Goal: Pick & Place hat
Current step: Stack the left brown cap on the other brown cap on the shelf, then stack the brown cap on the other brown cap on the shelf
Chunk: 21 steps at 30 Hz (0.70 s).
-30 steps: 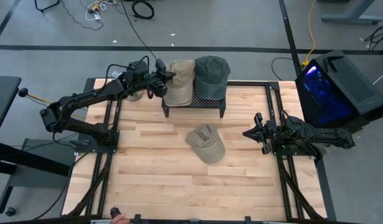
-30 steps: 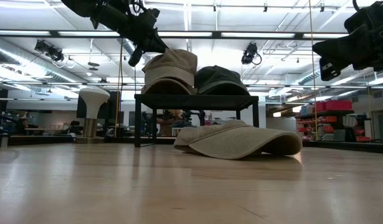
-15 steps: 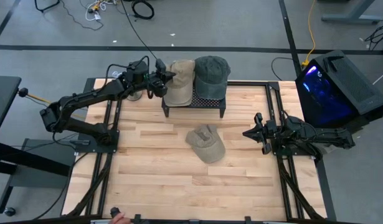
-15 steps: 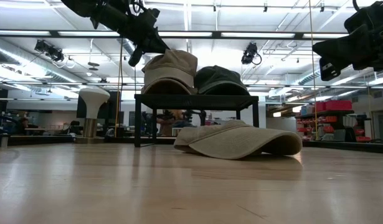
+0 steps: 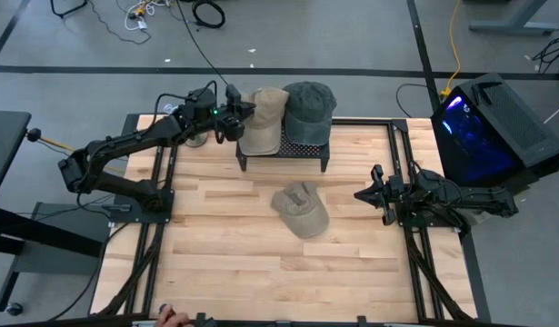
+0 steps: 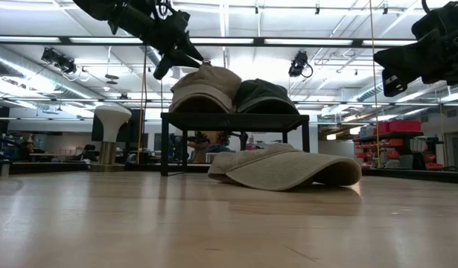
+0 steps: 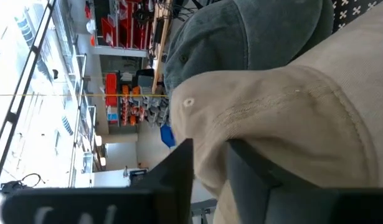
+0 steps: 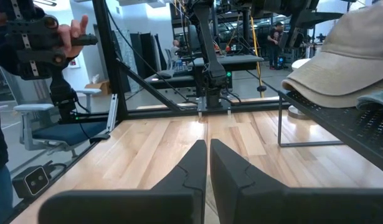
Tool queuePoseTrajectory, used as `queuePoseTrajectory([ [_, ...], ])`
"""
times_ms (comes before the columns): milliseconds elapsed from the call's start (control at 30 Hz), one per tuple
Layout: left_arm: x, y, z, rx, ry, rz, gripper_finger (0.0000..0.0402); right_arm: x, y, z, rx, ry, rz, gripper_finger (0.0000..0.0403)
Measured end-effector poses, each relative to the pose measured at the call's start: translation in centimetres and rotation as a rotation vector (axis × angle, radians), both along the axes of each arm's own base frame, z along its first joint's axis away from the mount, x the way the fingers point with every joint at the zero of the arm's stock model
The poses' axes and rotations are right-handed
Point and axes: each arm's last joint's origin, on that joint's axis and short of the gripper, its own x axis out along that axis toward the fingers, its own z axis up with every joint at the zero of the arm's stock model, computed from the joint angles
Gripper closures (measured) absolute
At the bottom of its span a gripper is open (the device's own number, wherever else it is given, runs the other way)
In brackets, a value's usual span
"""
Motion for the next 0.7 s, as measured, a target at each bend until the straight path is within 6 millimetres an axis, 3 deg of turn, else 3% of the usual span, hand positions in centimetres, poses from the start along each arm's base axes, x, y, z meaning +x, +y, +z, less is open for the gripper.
queuePoseTrajectory([
  [333,-0.1,0.2,0.0,-0.040,-0.030,0.107,0.0208,0.0,0.0,0.0,0.000,-0.001,0.000,0.0378],
  [533,-0.4,0.2,0.2,-0.043,-0.043,0.172,0.0196,0.0,0.0,0.0,0.000,0.000,0.000,0.0378],
  [700,-0.6,-1.0,1.2,-0.062,-0.114,0.195,0.0204,0.0,0.0,0.0,0.000,0.000,0.000,0.0378],
])
